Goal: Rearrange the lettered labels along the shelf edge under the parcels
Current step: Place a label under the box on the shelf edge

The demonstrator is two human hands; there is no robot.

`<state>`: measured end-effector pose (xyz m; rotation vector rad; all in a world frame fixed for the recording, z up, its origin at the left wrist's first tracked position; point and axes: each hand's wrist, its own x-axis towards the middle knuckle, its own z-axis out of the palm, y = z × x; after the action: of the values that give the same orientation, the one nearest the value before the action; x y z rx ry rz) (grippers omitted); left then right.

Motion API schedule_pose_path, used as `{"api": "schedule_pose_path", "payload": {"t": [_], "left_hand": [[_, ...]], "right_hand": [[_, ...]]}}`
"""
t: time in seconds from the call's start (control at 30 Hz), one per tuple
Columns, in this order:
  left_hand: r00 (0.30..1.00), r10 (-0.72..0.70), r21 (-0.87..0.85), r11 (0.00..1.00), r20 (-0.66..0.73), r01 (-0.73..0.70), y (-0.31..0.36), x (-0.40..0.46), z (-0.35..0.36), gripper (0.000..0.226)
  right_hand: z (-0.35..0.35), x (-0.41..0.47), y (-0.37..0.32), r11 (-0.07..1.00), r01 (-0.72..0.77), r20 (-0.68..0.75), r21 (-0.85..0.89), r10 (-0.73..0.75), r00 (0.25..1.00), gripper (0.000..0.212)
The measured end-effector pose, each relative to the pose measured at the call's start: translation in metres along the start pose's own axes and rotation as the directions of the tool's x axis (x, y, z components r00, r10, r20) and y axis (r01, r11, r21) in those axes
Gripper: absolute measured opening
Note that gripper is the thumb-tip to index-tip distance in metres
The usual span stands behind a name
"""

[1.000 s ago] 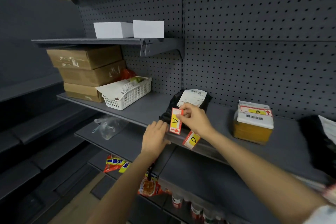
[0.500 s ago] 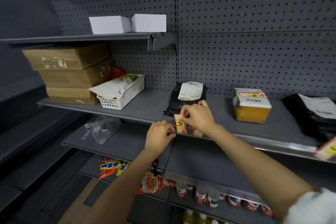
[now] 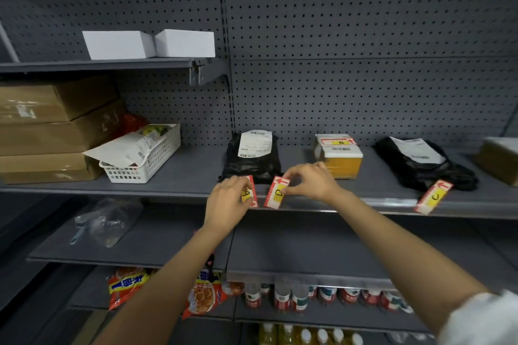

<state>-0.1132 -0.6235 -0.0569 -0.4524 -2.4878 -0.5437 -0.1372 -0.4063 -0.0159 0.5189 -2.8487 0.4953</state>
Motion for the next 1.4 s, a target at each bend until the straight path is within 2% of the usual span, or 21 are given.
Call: {"api": "schedule_pose_path", "payload": {"t": [0.17, 0.27, 0.37, 0.43, 0.53, 0.63, 0.77, 0.93, 1.2, 1.4], "left_hand": [[0.989, 0.132, -0.092, 0.988, 0.072, -0.125, 0.032, 0.017, 0.009, 0.021], [0.97, 0.224, -0.099, 0.972, 0.096, -0.215, 0.058, 0.035, 0.017, 0.023], [0.95, 0.299, -0.133, 0.949, 0.09, -0.286, 0.102, 0.052, 0.033, 0.024], [0.931, 0.351, -0.175, 0.927, 0.102, -0.331, 0.142, 0.06, 0.048, 0.024], [0.86, 0.484, -0.224, 0.867, 0.162, -0.445, 0.209, 0.065, 0.076, 0.024], [0.8, 0.575, -0.255, 0.811, 0.173, -0.527, 0.28, 0.068, 0.104, 0.024], [0.787, 0.591, -0.278, 0.797, 0.177, -0.537, 0.367, 0.071, 0.144, 0.027], [0.767, 0.597, -0.267, 0.799, 0.235, -0.539, 0.455, 0.075, 0.198, 0.03], [0.814, 0.537, -0.187, 0.843, 0.221, -0.505, 0.543, 0.085, 0.266, 0.033], [0.847, 0.484, -0.081, 0.874, 0.219, -0.478, 0.56, 0.092, 0.294, 0.042]], "right_hand": [[-0.006, -0.005, 0.004, 0.956, -0.097, -0.098, 0.278, 0.129, 0.987, 0.009], [-0.039, -0.018, 0.024, 0.931, -0.121, -0.193, 0.345, 0.196, 0.961, 0.009], [-0.075, -0.051, 0.061, 0.936, -0.166, -0.307, 0.312, 0.264, 0.914, 0.015], [-0.095, -0.082, 0.089, 0.919, -0.231, -0.329, 0.319, 0.337, 0.882, 0.013], [-0.124, -0.131, 0.136, 0.879, -0.351, -0.336, 0.323, 0.453, 0.826, 0.012], [-0.154, -0.18, 0.185, 0.86, -0.429, -0.364, 0.275, 0.507, 0.782, 0.009], [-0.19, -0.238, 0.245, 0.821, -0.539, -0.38, 0.19, 0.568, 0.73, 0.009], [-0.218, -0.289, 0.326, 0.782, -0.614, -0.316, 0.108, 0.612, 0.725, 0.016], [-0.237, -0.314, 0.43, 0.811, -0.572, -0.252, 0.122, 0.583, 0.772, 0.012], [-0.242, -0.304, 0.47, 0.857, -0.484, -0.241, 0.176, 0.515, 0.823, 0.01]]}}
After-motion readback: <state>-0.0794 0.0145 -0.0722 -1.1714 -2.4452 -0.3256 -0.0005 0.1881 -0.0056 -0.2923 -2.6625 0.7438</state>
